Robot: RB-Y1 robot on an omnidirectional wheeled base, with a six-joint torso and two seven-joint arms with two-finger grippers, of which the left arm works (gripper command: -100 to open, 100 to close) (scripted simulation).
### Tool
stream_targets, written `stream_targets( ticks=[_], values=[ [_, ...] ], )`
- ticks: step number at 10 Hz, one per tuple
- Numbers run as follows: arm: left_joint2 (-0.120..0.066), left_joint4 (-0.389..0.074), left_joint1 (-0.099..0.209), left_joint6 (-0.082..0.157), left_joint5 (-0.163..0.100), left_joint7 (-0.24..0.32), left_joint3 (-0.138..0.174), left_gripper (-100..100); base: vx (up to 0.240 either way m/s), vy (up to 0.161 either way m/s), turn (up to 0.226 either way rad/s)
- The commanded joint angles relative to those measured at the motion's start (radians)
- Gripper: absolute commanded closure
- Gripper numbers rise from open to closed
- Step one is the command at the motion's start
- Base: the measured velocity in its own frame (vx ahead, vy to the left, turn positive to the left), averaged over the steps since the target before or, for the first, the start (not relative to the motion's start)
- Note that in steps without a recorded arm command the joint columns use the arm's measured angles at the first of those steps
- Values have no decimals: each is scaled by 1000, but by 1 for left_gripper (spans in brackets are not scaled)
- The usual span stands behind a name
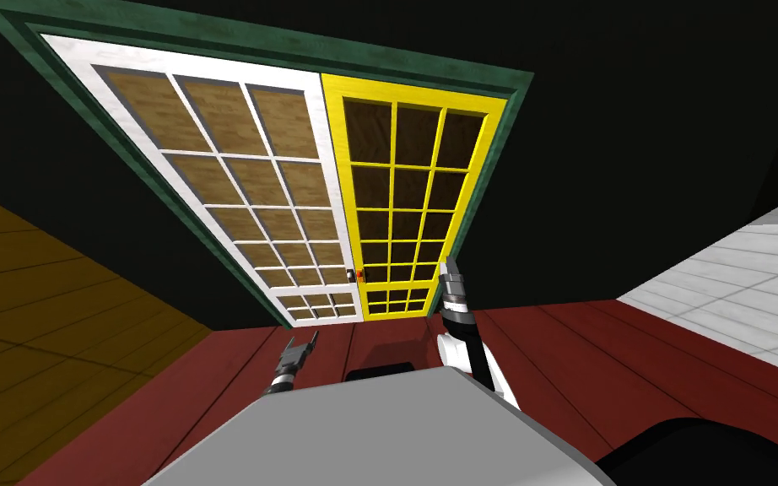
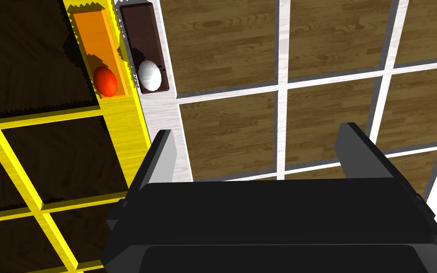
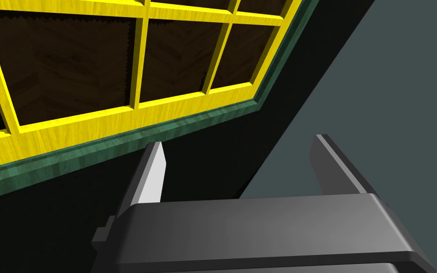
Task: Pull the door open
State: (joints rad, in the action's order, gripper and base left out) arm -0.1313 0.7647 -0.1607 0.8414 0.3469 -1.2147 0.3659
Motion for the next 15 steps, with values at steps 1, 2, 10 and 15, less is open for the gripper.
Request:
stream_targets(
  ticks=[1,2,10,15],
  values=[
    [-2,-29,6,1,-8,-13,16,-100,-131,20,0],
    [-6,-43,-8,-4,-18,-24,38,-100,-150,33,-25],
    [-16,-114,-48,-31,-78,-93,161,-100,-126,51,-64],
    [5,-137,10,-42,-111,-144,214,-100,69,47,-196]
  ],
)
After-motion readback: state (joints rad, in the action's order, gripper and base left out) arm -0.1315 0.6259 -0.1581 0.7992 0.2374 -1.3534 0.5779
